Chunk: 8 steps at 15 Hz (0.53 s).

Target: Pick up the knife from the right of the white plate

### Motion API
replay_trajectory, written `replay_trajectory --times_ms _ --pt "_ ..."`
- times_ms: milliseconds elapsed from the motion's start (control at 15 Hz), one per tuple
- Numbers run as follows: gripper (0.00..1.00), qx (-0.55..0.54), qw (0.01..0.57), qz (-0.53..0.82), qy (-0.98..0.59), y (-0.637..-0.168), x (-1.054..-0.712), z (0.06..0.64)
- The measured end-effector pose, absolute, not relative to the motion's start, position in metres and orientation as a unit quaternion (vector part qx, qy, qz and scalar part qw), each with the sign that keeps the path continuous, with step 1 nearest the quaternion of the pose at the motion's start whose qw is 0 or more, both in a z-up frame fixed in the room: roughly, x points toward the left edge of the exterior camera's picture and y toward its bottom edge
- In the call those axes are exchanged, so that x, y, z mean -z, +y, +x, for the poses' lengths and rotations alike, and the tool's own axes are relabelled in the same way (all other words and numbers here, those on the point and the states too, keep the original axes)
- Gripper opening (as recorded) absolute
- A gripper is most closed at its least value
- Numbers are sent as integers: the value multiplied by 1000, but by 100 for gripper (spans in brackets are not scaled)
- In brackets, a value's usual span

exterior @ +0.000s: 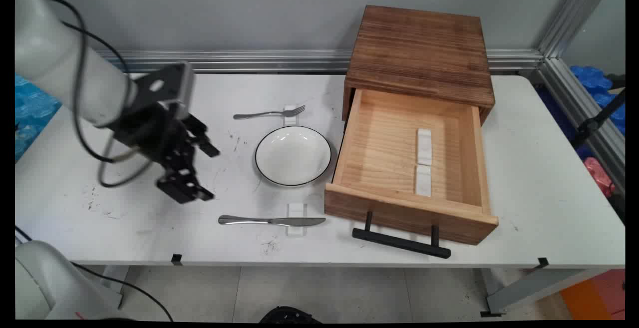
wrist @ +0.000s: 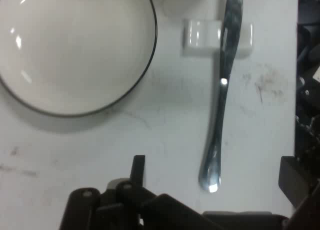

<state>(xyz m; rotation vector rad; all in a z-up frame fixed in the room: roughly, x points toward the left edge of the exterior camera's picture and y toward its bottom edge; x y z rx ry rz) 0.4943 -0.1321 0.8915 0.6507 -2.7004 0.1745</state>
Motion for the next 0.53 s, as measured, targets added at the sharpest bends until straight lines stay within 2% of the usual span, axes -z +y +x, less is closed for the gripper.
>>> replay_trajectory --times_ms 533 --pt "100 -46 181 212 -959 -155 -829 443"
